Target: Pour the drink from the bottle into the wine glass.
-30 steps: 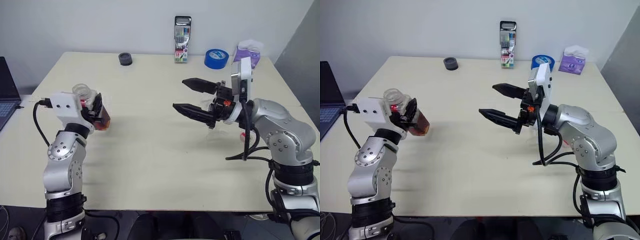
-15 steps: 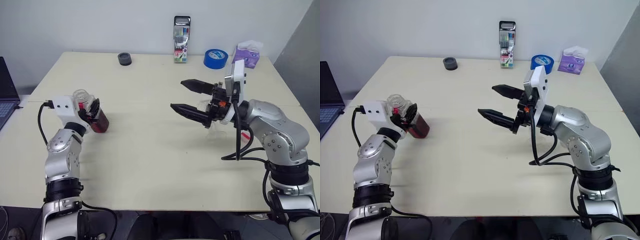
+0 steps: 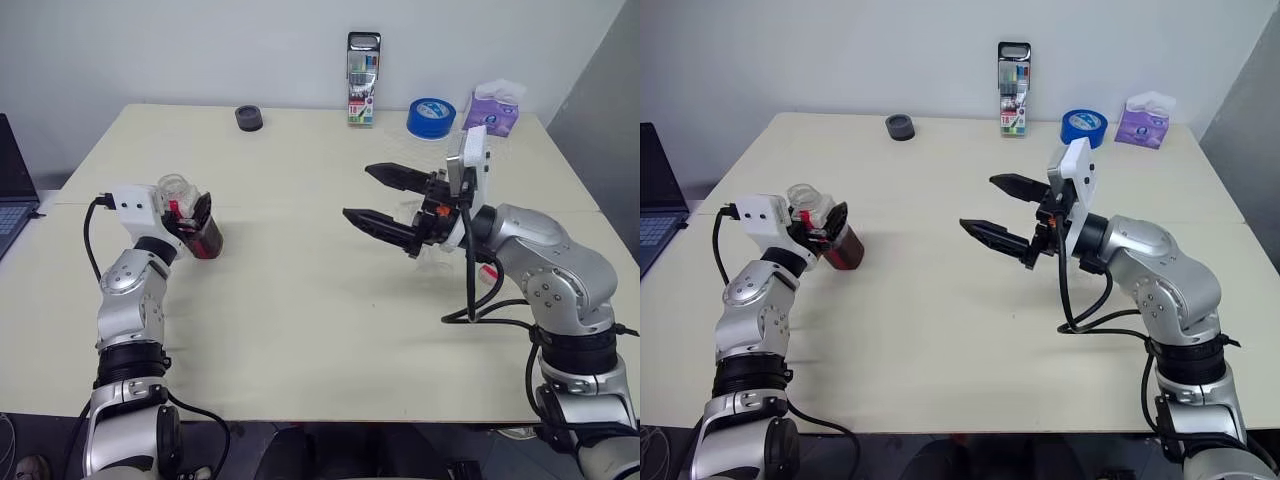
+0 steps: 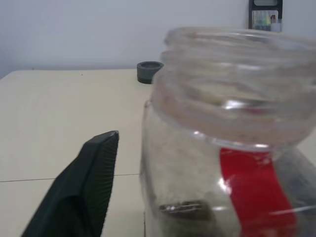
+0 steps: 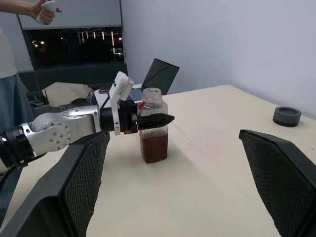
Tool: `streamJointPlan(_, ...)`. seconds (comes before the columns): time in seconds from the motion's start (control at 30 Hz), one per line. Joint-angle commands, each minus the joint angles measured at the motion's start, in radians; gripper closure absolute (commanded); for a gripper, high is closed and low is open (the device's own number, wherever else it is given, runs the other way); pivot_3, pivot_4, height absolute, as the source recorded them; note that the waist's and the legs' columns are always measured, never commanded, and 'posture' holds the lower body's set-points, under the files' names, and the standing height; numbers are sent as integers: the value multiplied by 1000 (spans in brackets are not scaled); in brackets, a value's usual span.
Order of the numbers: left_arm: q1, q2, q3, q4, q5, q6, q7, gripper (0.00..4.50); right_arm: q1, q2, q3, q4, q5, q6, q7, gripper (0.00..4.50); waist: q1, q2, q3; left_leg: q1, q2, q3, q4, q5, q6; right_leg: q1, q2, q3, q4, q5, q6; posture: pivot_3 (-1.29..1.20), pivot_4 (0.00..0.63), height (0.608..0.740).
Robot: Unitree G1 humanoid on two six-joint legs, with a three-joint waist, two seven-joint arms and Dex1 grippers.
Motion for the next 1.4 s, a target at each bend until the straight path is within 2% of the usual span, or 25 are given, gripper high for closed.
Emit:
streamJointPlan(0.03,11,18,10,-21,-3,-17,-7,26,-5,-8,-21,-46,9,-1,-7,0,0,0,0,0,0,0,0,0,0,0,0,0,0,0,0,0,150,740)
streamJointPlan(0.3,102,-10,5,-113,-8,13,24,26,2,-4,-16,-47,7,3,-10,0,-1,0,0,0,0,0,0,0,0,0,0,0,0,0,0,0,150,740)
streamJointPlan(0.47,202,-37,-7,-234,-12,67,44,26,18,-8,-18,-59,8,8,-15,0,-1,0,0,0,0,0,0,0,0,0,0,0,0,0,0,0,150,740)
streamJointPlan(0.7,518,-68,-25,-635,-40,242,76,26,85,-49,-51,-110,19,35,-43,0,-3,-1,0,0,0,0,-1,0,0,0,0,1,0,0,0,0,150,740)
streamJointPlan(0.77,640,-55,-39,-802,-47,306,67,26,113,-76,-65,-125,14,47,-49,0,-3,-1,0,0,0,0,-1,-1,1,0,0,1,0,0,0,0,150,740)
streamJointPlan(0.9,765,4,-94,-1026,-81,372,-14,26,128,-152,-56,-101,-58,72,-76,0,3,-1,0,1,0,0,-1,-2,4,1,-1,1,0,0,0,0,150,740)
streamJointPlan(1.03,719,85,-159,-1150,-158,397,-124,26,11,-230,25,69,-192,114,-90,0,3,0,0,3,0,0,-1,-2,4,2,-1,1,1,1,-2,0,150,740)
streamJointPlan(1.2,612,116,-200,-1151,-237,436,-182,26,-181,-237,146,311,-301,197,-58,0,-7,1,0,3,1,1,-1,-1,4,2,1,1,1,2,-4,0,150,740)
streamJointPlan(1.4,607,146,-209,-1162,-287,456,-232,26,-352,-223,268,563,-418,265,16,0,-3,1,0,0,1,1,-2,0,1,0,2,1,-2,2,-4,0,150,740)
